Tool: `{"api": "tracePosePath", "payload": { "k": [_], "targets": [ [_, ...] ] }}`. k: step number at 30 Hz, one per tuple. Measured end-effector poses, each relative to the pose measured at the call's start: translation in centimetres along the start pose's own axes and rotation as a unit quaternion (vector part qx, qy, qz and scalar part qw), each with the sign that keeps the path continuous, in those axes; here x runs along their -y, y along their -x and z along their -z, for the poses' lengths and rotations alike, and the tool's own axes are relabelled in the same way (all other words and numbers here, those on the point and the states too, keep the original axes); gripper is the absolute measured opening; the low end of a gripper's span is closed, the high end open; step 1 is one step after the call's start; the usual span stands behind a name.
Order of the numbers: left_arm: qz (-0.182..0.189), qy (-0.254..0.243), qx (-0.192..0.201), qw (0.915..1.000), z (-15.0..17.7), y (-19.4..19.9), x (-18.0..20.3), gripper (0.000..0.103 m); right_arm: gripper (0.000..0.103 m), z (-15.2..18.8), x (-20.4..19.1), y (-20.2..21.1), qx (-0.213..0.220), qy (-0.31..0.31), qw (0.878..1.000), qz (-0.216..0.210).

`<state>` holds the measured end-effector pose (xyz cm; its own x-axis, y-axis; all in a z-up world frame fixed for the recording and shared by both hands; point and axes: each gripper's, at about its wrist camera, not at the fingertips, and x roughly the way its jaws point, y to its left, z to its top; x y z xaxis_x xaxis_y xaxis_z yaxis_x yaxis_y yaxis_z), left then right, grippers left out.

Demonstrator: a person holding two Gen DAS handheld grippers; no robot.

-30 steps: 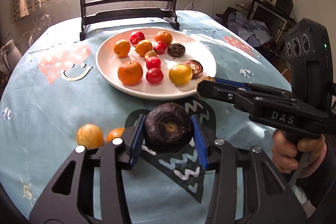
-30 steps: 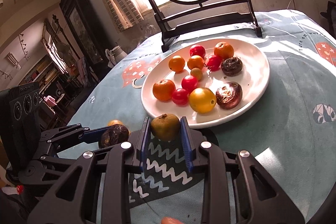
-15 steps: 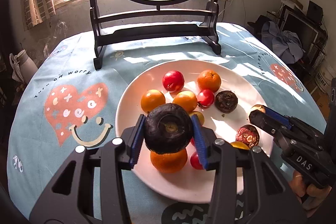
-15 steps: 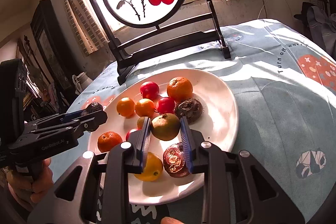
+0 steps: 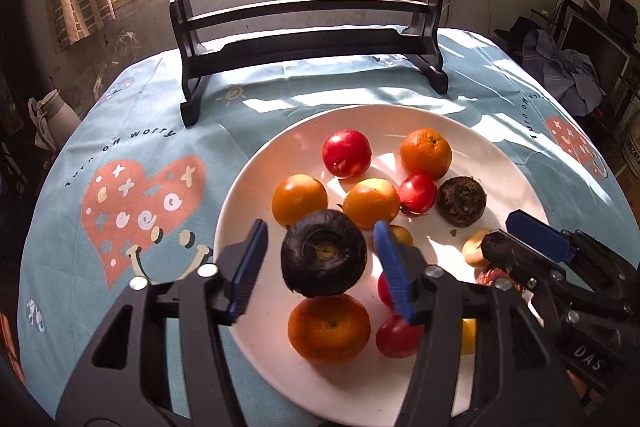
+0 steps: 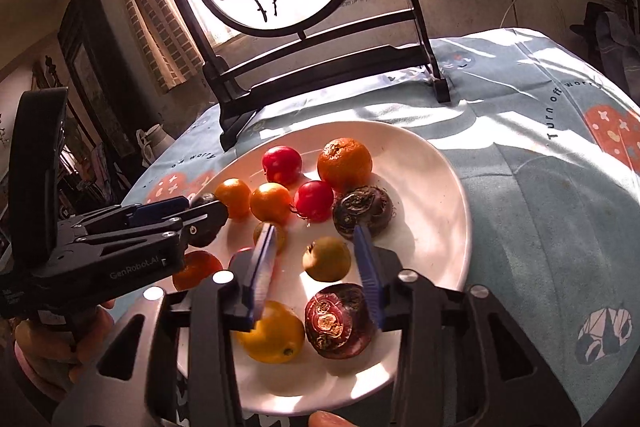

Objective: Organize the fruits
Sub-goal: 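Lower both held fruits onto the white plate and open both tools, then grasp a large orange with the right tool while the left tool grasps a small orange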

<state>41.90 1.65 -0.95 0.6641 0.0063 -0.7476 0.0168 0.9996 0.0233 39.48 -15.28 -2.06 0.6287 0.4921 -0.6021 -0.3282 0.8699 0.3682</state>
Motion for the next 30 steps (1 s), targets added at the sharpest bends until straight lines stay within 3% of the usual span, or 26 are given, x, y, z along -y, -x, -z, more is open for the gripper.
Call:
{"api": "tracePosePath", "payload": {
  "k": [7,14,18,20,22,25,26,27,28,30],
  "targets": [
    [-0.028,-0.012,0.073,0.9969,1.3,7.8,-0.9,0.096,0.063,0.4,-2.5,3.8,0.021,0.02,0.999,-0.029],
    [-0.051,0.029,0.109,0.9923,7.4,13.5,-4.3,0.101,0.065,4.5,-7.2,6.5,-0.004,0.084,0.995,-0.046],
    [-0.064,0.056,0.119,0.9891,10.7,13.6,-6.6,0.101,0.07,7.6,-9.8,6.9,-0.047,0.123,0.989,-0.068],
    [-0.1,0.089,0.122,0.9834,12.0,12.8,-8.1,0.101,0.071,9.1,-10.9,6.3,-0.079,0.143,0.983,-0.079],
    [-0.135,0.107,0.101,0.9799,12.2,11.9,-9.2,0.101,0.072,10.3,-12.1,5.7,-0.1,0.17,0.977,-0.082],
    [-0.125,0.142,0.089,0.978,12.2,11.9,-10.8,0.101,0.073,11.4,-13.8,5.1,-0.096,0.233,0.966,-0.057],
    [-0.124,0.152,0.094,0.9761,12.3,12.2,-11.2,0.101,0.074,11.6,-14.2,4.9,-0.096,0.246,0.963,-0.05],
    [-0.127,0.156,0.1,0.9743,12.3,12.5,-11.5,0.101,0.094,11.7,-14.3,4.7,-0.098,0.251,0.962,-0.047],
    [-0.134,0.159,0.103,0.9728,12.3,12.7,-11.6,0.101,0.102,11.8,-14.3,4.4,-0.1,0.249,0.962,-0.049],
    [-0.145,0.157,0.1,0.9717,12.3,12.7,-11.8,0.101,0.102,11.7,-14.2,4.1,-0.103,0.236,0.963,-0.072]
  ]
}}
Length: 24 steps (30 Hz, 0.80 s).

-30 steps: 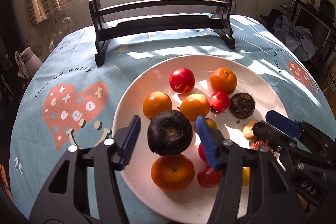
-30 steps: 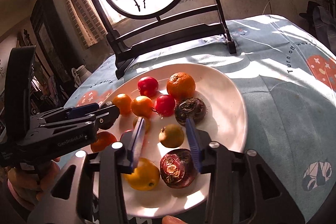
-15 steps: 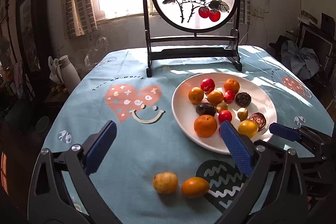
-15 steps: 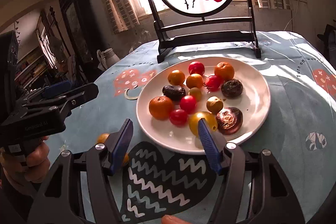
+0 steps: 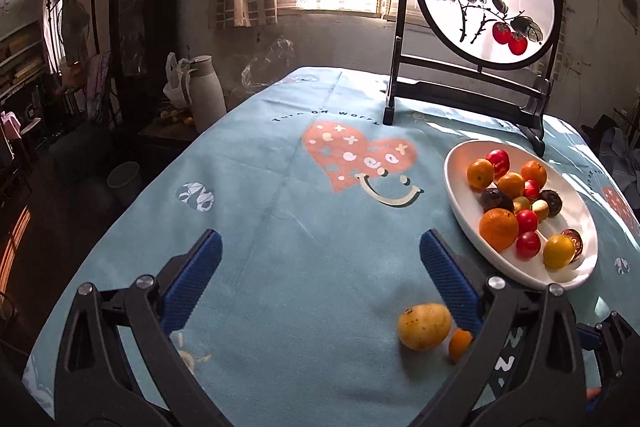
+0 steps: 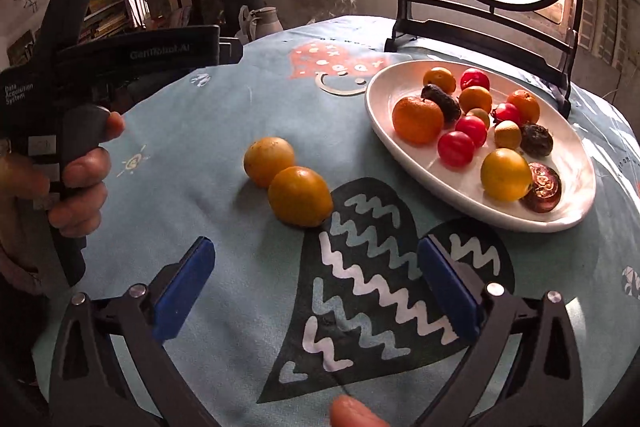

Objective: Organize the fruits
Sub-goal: 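Grasp a large orange with the right tool while the left tool grasps a small orange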

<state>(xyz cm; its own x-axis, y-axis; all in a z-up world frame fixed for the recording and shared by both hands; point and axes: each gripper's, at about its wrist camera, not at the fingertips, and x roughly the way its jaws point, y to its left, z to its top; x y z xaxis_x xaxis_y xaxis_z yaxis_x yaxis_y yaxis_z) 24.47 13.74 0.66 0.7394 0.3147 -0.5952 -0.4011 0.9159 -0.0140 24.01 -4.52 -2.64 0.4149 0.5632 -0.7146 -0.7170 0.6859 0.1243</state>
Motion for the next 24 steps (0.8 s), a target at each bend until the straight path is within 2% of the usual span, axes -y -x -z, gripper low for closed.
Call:
{"api": "tracePosePath", "payload": {
  "k": [3,6,7,10,11,19,24],
  "targets": [
    [0.005,0.007,-0.008,0.9999,-0.2,0.0,-0.4,0.101,0.102,-0.6,-0.1,-0.4,0.009,-0.009,1.0,-0.017],
    [0.013,0.021,-0.011,0.9996,-0.3,0.1,-1.0,0.101,0.102,-1.6,-0.7,-0.8,0.025,0.001,1.0,0.002],
    [0.014,0.025,-0.012,0.9995,-0.4,0.1,-1.1,0.101,0.102,-2.0,-1.0,-1.2,0.018,0.012,1.0,0.006],
    [0.015,0.035,-0.014,0.9992,-0.6,0.1,-1.7,0.101,0.102,-2.4,-1.8,-3.0,-0.015,0.035,0.998,0.054],
    [0.015,0.039,-0.014,0.999,-0.6,0.1,-1.9,0.101,0.102,-2.6,-1.8,-3.4,-0.02,0.035,0.998,0.051],
    [0.027,0.072,-0.027,0.9967,-0.8,-0.2,-3.2,0.101,0.077,-2.9,-1.9,-4.9,-0.037,0.05,0.997,0.053],
    [0.028,0.069,-0.029,0.9968,-0.8,-0.2,-3.0,0.101,0.067,-2.6,-1.9,-5.4,-0.052,0.052,0.996,0.053]
  ]
}}
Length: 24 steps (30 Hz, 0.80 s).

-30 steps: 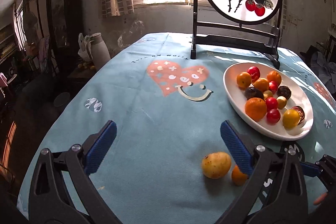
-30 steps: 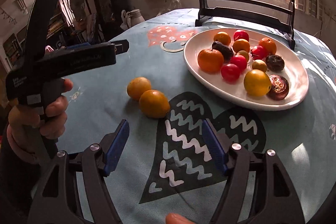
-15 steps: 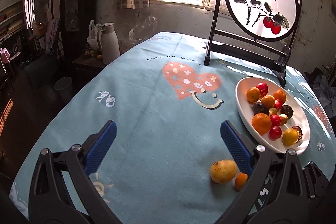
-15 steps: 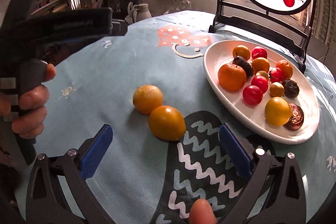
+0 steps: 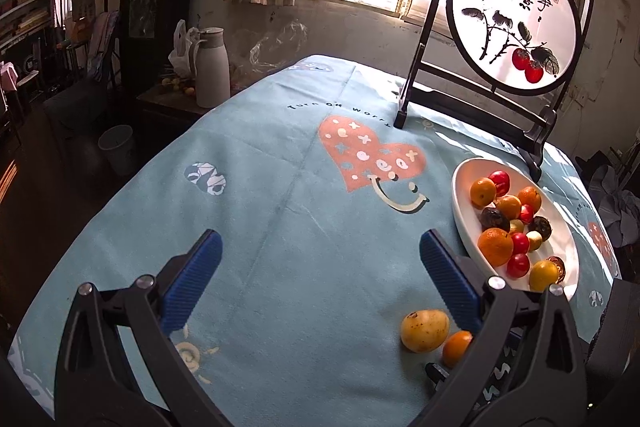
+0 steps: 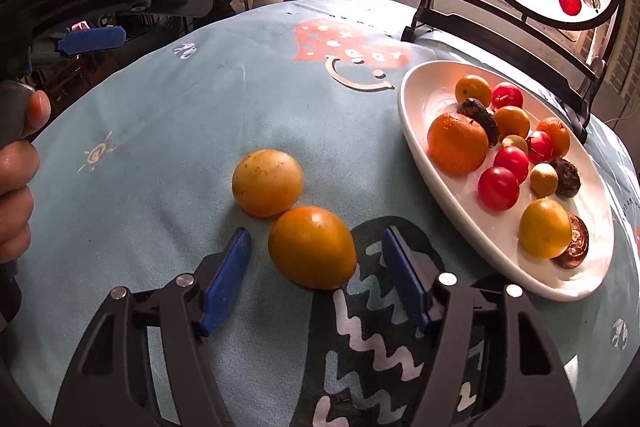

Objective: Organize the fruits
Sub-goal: 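Grasp a large orange with the right tool while the left tool grasps a small orange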

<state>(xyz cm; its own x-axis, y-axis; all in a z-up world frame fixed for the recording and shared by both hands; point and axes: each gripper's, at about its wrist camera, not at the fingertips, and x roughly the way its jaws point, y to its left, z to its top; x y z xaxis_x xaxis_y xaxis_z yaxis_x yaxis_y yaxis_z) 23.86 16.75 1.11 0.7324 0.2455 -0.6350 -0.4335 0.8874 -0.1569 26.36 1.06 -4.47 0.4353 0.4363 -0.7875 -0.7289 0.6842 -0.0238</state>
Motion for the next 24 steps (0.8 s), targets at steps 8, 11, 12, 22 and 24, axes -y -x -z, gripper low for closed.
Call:
{"api": "tracePosePath", "payload": {
  "k": [8,11,12,22,24],
  "targets": [
    [-0.003,-0.004,-0.004,1.0,0.1,-0.3,0.1,0.101,0.043,0.0,-0.5,-0.2,-0.005,0.01,1.0,-0.004],
    [-0.003,-0.006,-0.007,1.0,0.1,-0.6,0.1,0.101,0.041,0.2,-0.2,0.1,-0.004,0.003,1.0,-0.005],
    [-0.004,-0.009,-0.008,0.9999,0.2,-0.7,0.2,0.101,0.041,0.4,0.1,0.4,-0.003,-0.004,1.0,-0.006],
    [0.041,-0.07,-0.043,0.9958,1.8,-2.1,3.0,0.101,0.041,4.3,5.2,6.4,0.048,-0.1,0.994,0.001],
    [0.062,-0.103,-0.053,0.9913,2.5,-2.3,4.4,0.101,0.041,4.8,6.4,7.3,0.055,-0.123,0.991,0.004]
  ]
}}
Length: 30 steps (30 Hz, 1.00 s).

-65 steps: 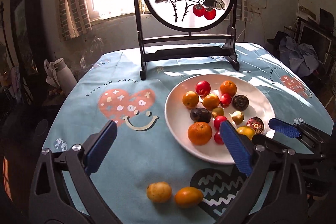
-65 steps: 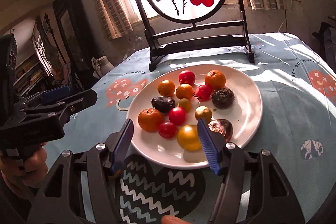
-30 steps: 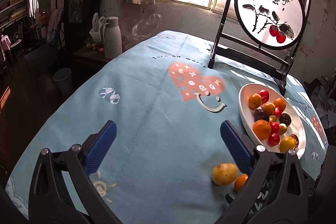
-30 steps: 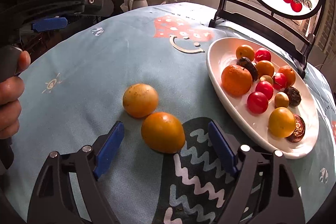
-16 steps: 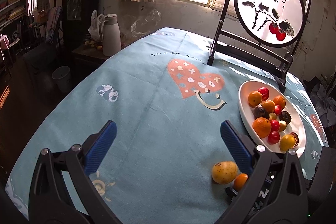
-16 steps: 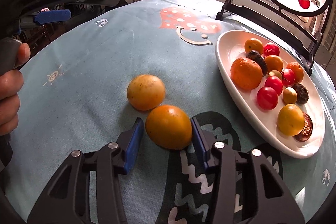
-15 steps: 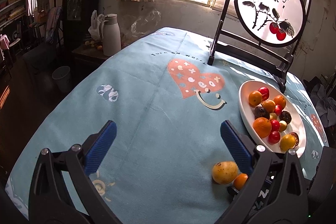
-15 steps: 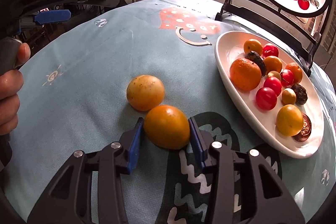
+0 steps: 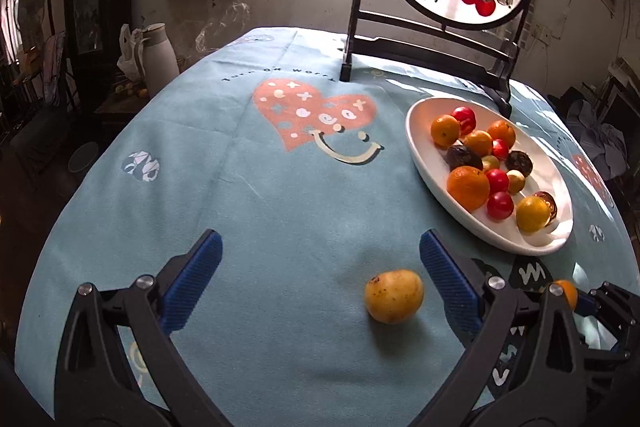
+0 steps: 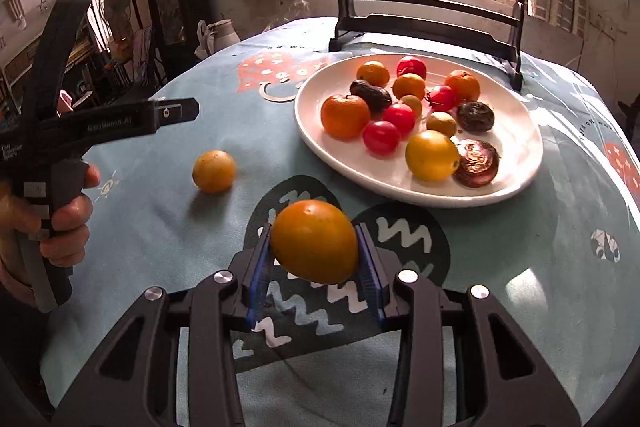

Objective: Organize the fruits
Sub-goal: 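Grasp a large orange with the right tool while the left tool grasps a small orange, then grasp the pale yellow fruit with the left tool while the right tool holds the orange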

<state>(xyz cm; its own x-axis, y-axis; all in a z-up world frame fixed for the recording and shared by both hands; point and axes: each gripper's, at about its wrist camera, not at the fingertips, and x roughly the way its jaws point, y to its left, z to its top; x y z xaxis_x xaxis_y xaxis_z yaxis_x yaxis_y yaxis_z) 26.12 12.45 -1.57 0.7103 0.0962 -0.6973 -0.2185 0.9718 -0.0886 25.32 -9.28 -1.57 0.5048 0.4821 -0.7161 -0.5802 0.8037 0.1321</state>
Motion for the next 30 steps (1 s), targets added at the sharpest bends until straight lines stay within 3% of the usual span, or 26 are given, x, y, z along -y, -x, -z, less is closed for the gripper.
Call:
{"api": "tracePosePath", "payload": {
  "k": [5,7,9,12,30],
  "targets": [
    [0.032,-0.069,-0.021,0.9968,1.2,-0.7,3.2,0.097,0.041,-0.4,1.9,1.0,0.018,-0.045,0.999,0.015],
    [0.033,-0.094,-0.022,0.9947,1.6,-0.9,4.0,0.091,0.041,-0.6,2.1,1.1,0.019,-0.049,0.998,0.021],
    [0.043,-0.109,-0.032,0.9926,2.0,-1.3,4.6,0.078,0.041,-0.5,2.2,1.2,0.019,-0.052,0.998,0.025],
    [0.053,-0.109,-0.056,0.991,2.4,-2.3,4.6,0.067,0.041,-0.4,2.5,1.1,0.015,-0.06,0.998,0.027],
    [0.021,-0.113,-0.079,0.9903,2.8,-3.5,4.4,0.038,0.041,-0.5,2.3,1.1,0.015,-0.059,0.998,0.026]
  ]
}}
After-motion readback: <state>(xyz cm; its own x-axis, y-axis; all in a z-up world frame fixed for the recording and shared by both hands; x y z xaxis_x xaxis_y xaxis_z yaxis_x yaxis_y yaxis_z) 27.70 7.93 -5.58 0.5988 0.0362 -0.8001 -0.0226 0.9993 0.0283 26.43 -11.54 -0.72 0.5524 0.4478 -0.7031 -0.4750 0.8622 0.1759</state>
